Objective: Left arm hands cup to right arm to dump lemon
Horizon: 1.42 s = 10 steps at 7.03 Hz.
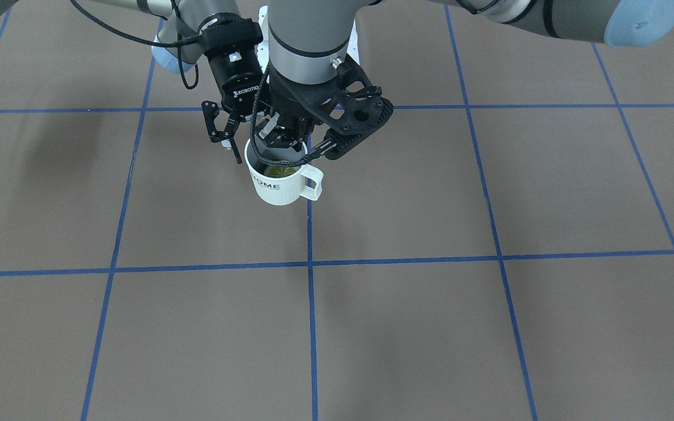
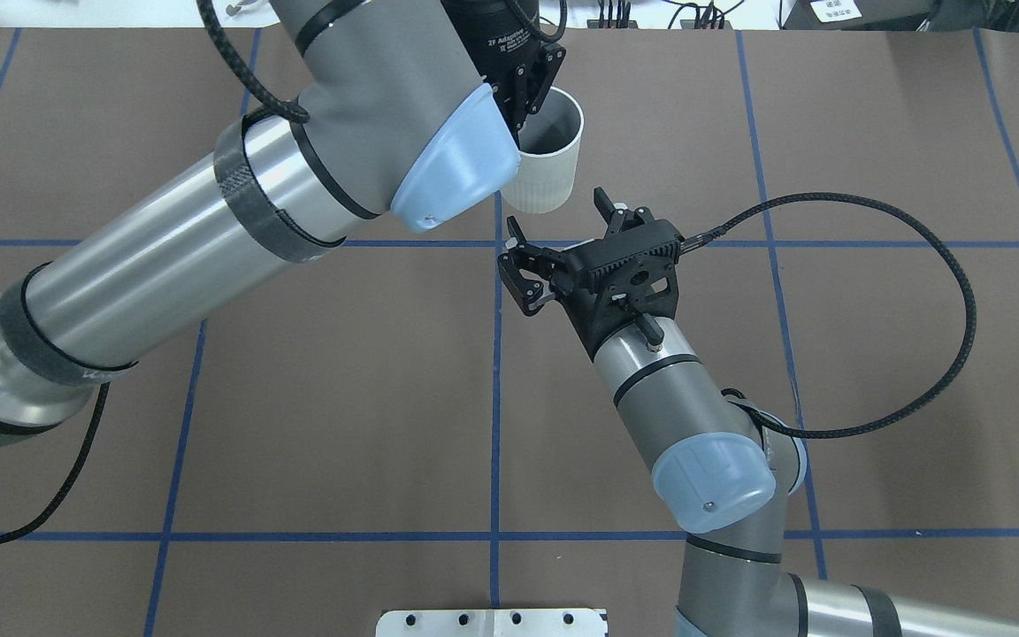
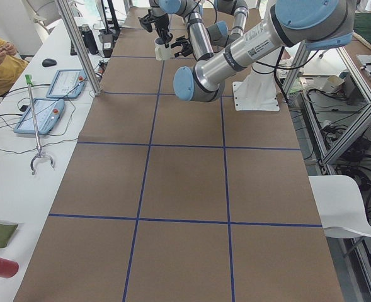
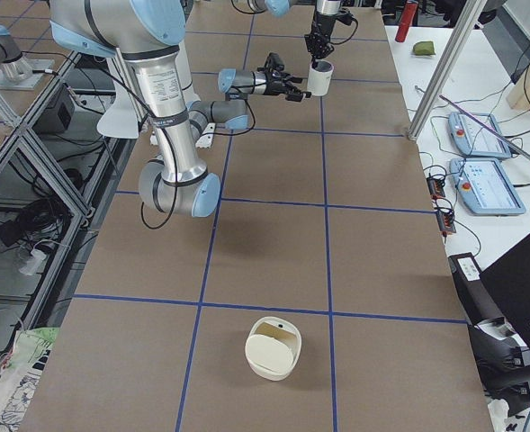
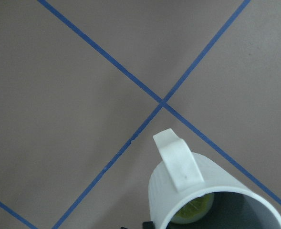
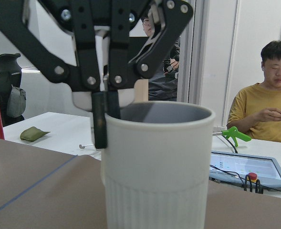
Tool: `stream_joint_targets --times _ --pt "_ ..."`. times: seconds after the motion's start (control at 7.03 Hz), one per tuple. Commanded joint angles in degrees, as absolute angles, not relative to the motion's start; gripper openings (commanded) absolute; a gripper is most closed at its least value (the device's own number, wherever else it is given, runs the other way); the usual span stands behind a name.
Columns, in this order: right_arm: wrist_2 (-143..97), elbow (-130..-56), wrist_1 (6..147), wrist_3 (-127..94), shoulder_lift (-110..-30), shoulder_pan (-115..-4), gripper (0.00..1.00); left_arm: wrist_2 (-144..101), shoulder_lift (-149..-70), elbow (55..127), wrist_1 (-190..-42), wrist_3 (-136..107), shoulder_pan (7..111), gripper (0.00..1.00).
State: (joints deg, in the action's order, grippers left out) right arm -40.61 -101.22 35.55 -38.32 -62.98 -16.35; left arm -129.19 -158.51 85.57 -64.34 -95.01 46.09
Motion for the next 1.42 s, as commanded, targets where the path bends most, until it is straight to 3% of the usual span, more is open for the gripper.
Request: stream_joint_targets --times 0.0,1.28 --pt "-40.6 -101.2 35.8 -38.3 -62.8 -16.6 0.98 -131.8 -158.4 86.0 -64.3 -95.0 46.0 0.0" --pt "-40.7 -98.9 35.8 -38.4 -61.3 -17.7 0.98 -131.9 -158.4 87.2 -64.2 -95.3 43.9 0.0"
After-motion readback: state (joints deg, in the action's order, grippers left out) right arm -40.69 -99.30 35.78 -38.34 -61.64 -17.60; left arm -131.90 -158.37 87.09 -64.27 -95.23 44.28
